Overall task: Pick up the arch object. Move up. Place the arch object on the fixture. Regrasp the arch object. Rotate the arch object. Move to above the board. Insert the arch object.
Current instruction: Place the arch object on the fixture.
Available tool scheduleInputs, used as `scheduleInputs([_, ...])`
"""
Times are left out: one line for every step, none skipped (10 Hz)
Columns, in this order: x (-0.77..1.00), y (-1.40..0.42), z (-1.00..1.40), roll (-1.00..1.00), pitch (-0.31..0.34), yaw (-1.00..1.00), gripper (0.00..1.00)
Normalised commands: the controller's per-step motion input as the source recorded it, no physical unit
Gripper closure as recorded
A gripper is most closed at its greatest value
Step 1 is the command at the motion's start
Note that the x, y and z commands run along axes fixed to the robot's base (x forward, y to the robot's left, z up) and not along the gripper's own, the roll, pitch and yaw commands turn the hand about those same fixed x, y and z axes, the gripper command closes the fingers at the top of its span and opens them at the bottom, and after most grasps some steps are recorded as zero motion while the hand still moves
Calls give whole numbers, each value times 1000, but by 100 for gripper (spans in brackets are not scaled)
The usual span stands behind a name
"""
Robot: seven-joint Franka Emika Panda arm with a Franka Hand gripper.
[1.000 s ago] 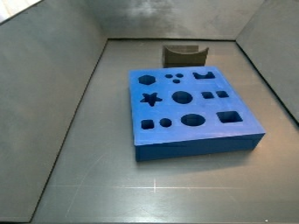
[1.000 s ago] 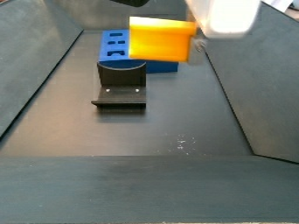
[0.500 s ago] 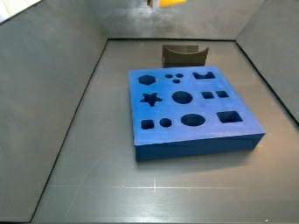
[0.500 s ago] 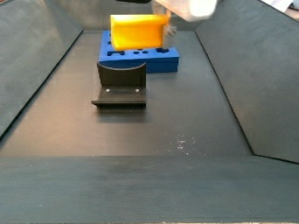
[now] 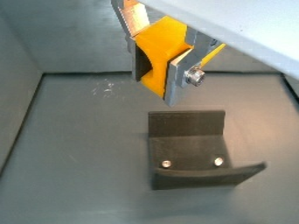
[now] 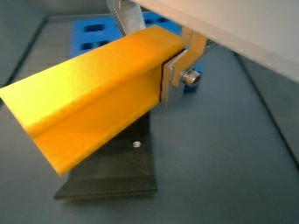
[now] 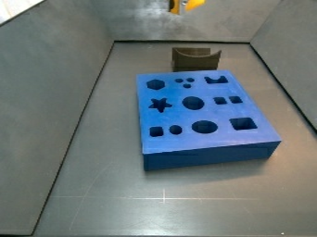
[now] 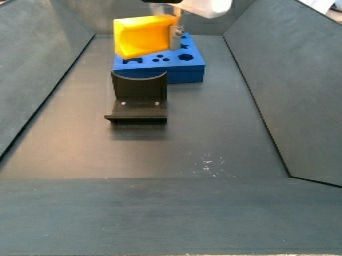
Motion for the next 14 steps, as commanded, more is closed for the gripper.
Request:
scheduleInputs([589, -35, -21, 65, 8, 1000, 100])
scheduleInputs([527, -26, -19, 66, 11, 1000, 100])
scheduleInputs([407, -15, -16, 70, 20, 1000, 100])
scheduleInputs([609, -269, 341, -991, 43, 1000, 100])
scheduleInputs([492, -244, 323, -1000, 56, 867, 100])
scheduleInputs([370, -112, 212, -1000, 89, 809, 100])
scheduleInputs([255, -41, 82, -1000, 134, 762, 100])
scheduleInputs([200, -14, 35, -1000, 172, 723, 100])
scheduleInputs([138, 11, 19, -1000, 237, 656, 100])
scheduleInputs([100, 23, 10, -1000, 294, 599, 100])
scheduleInputs([87, 29, -6, -1000, 370, 514, 100])
scheduleInputs([90, 28, -12, -1000, 414, 465, 100])
scheduleInputs([97, 34, -16, -933, 497, 318, 100])
scheduleInputs([95, 38, -12, -695, 481, 129, 100])
